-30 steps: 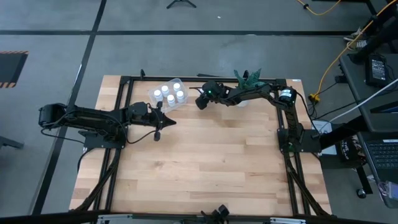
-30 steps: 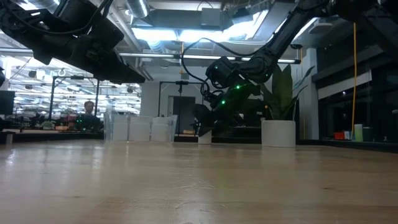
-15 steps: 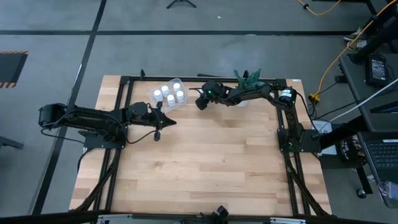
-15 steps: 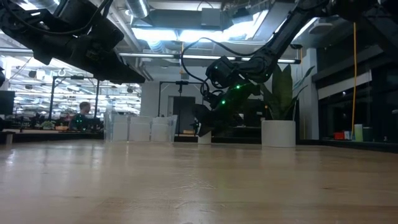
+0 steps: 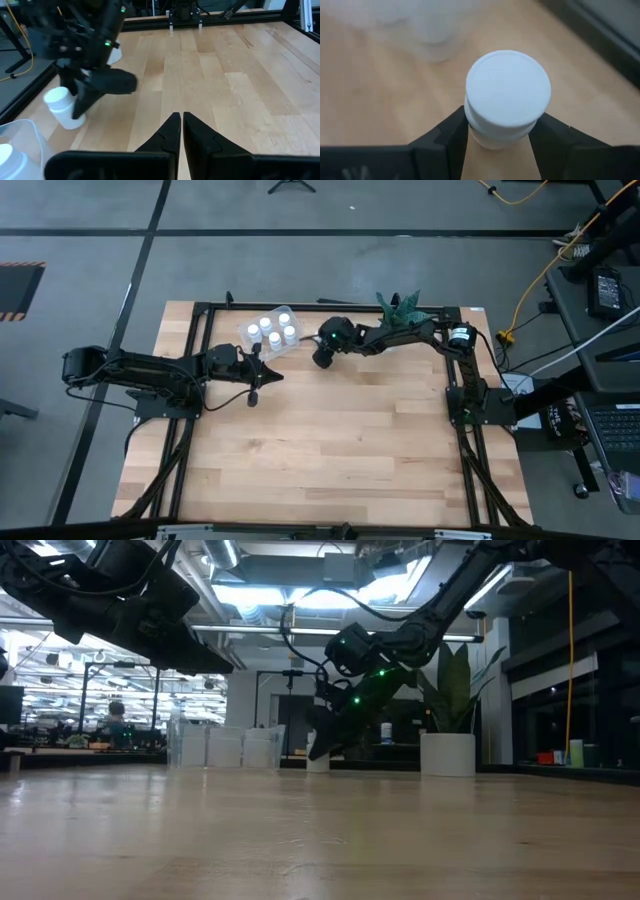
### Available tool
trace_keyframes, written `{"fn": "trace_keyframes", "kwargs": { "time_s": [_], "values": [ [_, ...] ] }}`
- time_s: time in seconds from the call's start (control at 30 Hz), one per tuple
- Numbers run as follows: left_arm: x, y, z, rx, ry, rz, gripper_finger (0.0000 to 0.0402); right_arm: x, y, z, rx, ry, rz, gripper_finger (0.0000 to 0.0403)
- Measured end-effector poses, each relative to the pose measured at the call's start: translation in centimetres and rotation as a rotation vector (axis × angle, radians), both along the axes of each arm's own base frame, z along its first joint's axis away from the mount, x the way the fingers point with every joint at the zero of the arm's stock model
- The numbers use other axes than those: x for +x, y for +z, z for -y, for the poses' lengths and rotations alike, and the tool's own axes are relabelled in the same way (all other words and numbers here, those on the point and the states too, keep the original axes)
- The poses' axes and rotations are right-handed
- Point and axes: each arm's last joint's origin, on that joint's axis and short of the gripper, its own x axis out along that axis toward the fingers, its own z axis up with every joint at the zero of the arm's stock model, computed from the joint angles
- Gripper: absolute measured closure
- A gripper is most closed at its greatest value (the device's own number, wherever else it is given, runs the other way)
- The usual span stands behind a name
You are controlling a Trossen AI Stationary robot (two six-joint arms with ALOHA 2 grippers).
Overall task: Pick and place pill bottles into a basket
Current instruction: Put the white pill bottle into the transparent container
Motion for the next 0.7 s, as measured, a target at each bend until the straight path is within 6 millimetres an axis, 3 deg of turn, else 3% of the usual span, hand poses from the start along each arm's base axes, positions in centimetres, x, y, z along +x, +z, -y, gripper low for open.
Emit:
{"fn": "trace_keyframes", "kwargs": {
  "time_s": [0.33,0.7],
  "values": [
    [0.0,0.0,0.0,-0.022,0.008,0.003,0.0386,-0.1,1.5,-3.2,0.002,0.177,-0.111,0.0228],
    [0.0,0.0,0.0,-0.024,0.007,0.002,0.0372,0.7,2.1,-6.4,0.096,0.403,-0.05,0.023]
  ]
}}
